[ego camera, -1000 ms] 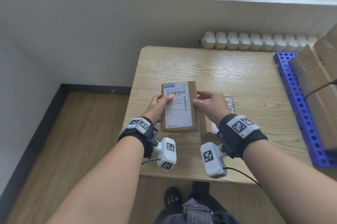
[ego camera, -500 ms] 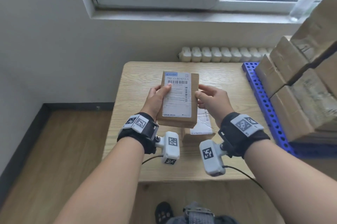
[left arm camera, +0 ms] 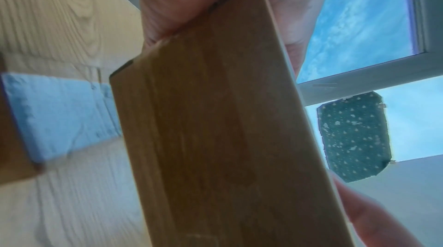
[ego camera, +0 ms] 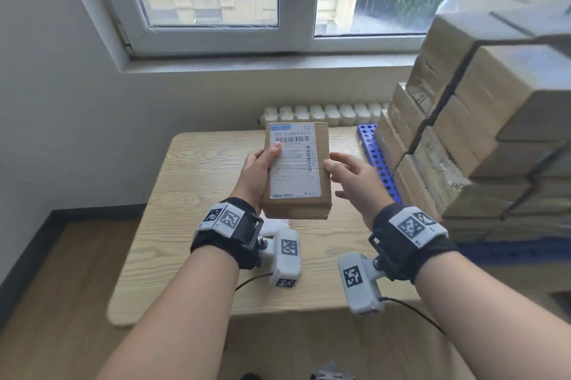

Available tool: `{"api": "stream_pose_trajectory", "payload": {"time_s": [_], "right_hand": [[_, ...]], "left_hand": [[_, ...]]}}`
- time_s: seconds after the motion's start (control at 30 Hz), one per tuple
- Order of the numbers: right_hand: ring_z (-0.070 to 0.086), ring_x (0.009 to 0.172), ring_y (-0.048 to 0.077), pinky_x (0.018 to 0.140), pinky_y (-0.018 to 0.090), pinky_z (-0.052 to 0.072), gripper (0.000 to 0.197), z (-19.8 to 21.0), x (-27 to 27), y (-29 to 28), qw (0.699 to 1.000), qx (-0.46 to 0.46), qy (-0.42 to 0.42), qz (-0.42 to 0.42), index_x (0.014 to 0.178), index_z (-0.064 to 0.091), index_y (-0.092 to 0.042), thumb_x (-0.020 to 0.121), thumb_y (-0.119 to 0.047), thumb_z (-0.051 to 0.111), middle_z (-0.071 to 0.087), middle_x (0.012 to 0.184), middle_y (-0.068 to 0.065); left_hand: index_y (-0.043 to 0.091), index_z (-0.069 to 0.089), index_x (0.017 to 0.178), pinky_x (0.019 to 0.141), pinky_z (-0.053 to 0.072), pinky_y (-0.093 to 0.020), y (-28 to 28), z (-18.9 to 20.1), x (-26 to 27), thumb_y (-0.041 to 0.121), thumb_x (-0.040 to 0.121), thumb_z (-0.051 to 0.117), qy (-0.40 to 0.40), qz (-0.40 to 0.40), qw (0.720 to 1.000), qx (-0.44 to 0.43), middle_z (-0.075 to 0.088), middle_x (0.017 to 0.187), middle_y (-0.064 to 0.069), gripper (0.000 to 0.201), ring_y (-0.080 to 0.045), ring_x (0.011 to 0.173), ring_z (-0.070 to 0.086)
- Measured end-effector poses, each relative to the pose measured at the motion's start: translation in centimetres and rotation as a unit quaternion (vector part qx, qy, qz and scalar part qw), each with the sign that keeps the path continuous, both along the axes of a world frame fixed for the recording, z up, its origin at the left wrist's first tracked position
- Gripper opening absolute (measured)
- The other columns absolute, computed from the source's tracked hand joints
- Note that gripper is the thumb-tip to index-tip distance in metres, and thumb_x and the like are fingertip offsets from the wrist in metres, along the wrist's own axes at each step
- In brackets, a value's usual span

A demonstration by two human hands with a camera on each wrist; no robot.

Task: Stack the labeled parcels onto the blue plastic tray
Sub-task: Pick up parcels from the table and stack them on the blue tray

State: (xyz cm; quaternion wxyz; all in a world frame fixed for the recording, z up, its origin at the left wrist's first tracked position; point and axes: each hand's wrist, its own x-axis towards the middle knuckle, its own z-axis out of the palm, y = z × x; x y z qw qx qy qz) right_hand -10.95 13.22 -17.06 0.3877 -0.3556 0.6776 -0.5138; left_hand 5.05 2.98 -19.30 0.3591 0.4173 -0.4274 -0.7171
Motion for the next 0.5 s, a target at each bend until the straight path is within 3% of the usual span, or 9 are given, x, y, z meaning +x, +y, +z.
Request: {"api": "stream_pose_trajectory", "payload": {"time_s": [0.07,0.17,0.23,0.3,0.4,0.5], "right_hand": [[0.059,0.113,0.014,0.101,0.046,0.048,0.051,1.1,-1.8,1.4,1.0,-0.002,-0.013,0.019,0.136,0.052,-0.026,0.089,-0.043,0.062,0.063,0.124,-0.003],[0.062,0.108,0.012,0.089,0.046,0.054,0.048,3.3,-4.5,3.8,0.998,-0.014,-0.044,0.053,0.127,0.048,-0.038,0.084,-0.054,0.062,0.065,0.116,-0.01],[0.065,0.106,0.012,0.079,0.039,0.058,0.053,5.0,-6.5,5.2,0.995,-0.043,-0.058,0.066,0.136,0.045,-0.032,0.088,-0.049,0.061,0.064,0.12,-0.006],[0.065,0.109,0.015,0.077,0.035,0.058,0.068,6.7,-8.8,6.5,0.994,-0.073,-0.053,0.065,0.144,0.042,-0.026,0.084,-0.052,0.062,0.062,0.129,-0.001],[0.064,0.11,0.017,0.078,0.037,0.058,0.077,9.9,-12.3,9.0,0.993,-0.105,-0.03,0.053,0.142,0.046,-0.026,0.075,-0.06,0.062,0.062,0.13,-0.001],[0.065,0.107,0.017,0.082,0.039,0.055,0.081,12.9,-15.4,11.5,0.99,-0.137,-0.012,0.037,0.136,0.053,-0.022,0.067,-0.063,0.063,0.066,0.124,0.0]], "left_hand": [[0.009,0.046,0.137,0.076,0.06,-0.041,1.5,1.6,-2.2,0.053,0.066,0.076,0.007,0.009,1.0,-0.009,0.069,0.12,-0.017,0.089,-0.033,0.103,0.07],[0.007,0.052,0.134,0.091,0.056,-0.048,4.4,4.9,-5.5,0.048,0.081,0.068,0.022,0.019,0.999,-0.031,0.067,0.123,-0.019,0.069,-0.034,0.108,0.068],[0.008,0.058,0.13,0.095,0.054,-0.045,6.1,7.1,-7.6,0.04,0.096,0.053,0.03,0.0,0.998,-0.05,0.068,0.121,-0.017,0.047,-0.032,0.11,0.066],[0.012,0.062,0.128,0.1,0.05,-0.048,7.5,9.2,-9.6,0.044,0.093,0.053,0.032,-0.014,0.997,-0.074,0.069,0.121,-0.014,0.049,-0.031,0.112,0.066],[0.02,0.065,0.125,0.106,0.043,-0.055,10.0,12.4,-13.1,0.051,0.079,0.058,0.021,-0.009,0.992,-0.122,0.071,0.12,-0.008,0.056,-0.031,0.115,0.065],[0.015,0.064,0.124,0.107,0.042,-0.053,12.3,15.1,-16.7,0.043,0.092,0.049,0.022,-0.003,0.987,-0.16,0.071,0.117,-0.01,0.045,-0.032,0.114,0.065]]}}
